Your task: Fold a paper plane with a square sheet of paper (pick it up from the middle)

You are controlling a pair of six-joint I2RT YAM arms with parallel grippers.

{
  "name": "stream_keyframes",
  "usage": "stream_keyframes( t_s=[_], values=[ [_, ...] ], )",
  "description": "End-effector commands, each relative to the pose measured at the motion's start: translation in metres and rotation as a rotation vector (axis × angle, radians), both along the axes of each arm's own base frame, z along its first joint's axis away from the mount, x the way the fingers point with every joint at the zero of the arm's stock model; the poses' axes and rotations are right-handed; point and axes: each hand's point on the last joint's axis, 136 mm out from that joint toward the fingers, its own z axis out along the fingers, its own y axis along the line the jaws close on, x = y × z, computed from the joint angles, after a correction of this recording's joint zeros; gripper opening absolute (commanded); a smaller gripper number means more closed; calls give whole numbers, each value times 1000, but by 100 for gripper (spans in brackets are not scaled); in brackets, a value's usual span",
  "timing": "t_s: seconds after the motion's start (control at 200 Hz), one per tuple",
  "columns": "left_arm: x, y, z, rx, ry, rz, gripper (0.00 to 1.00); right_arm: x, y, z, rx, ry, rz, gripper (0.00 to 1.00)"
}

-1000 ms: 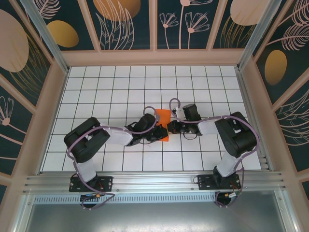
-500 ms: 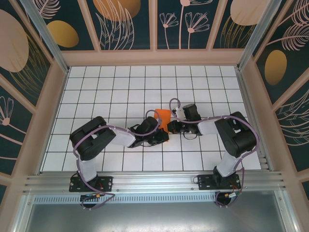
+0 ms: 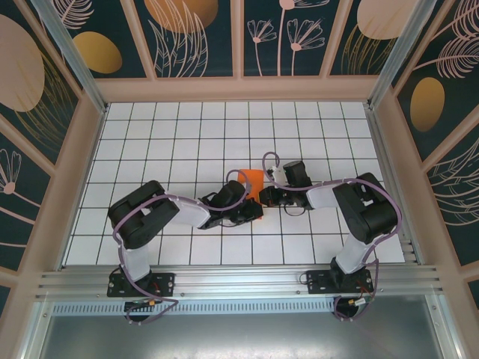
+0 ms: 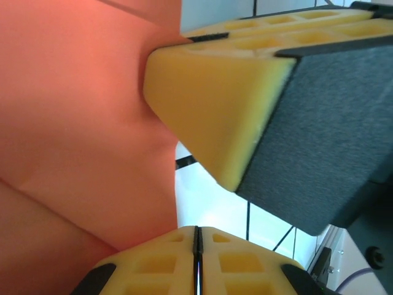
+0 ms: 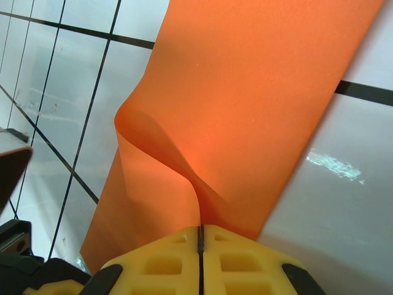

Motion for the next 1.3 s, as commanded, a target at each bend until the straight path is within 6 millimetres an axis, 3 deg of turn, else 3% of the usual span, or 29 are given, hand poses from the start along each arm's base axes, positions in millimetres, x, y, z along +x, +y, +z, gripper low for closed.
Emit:
stream_keyframes(
  t_s=[0.0, 0.5, 0.585, 0.681, 0.776, 0.861, 1.001, 1.296],
  values=[
    [-3, -4, 13, -18, -22, -24, 12, -3, -5, -26, -76, 30, -13, 9],
    [-17, -4, -21, 63, 46, -62, 12, -2, -5, -28, -83, 36, -16, 10],
    [-12, -6, -9, 42, 11, -56, 12, -2, -5, -28, -84, 35, -16, 10],
    [0, -7, 25, -10, -96, -26, 10, -1, -5, -27, -83, 31, -15, 10],
    [15, 7, 65, -23, -234, 52, 9, -1, -5, -28, -84, 33, -17, 10],
    [27, 23, 79, 5, -285, 118, 8, -1, -5, -27, -82, 31, -15, 10],
    [46, 46, 67, 51, -255, 197, 8, -1, -6, -27, -86, 31, -16, 10],
    [65, 49, 41, 76, -196, 238, 6, -1, -5, -28, -86, 32, -17, 10]
  ],
)
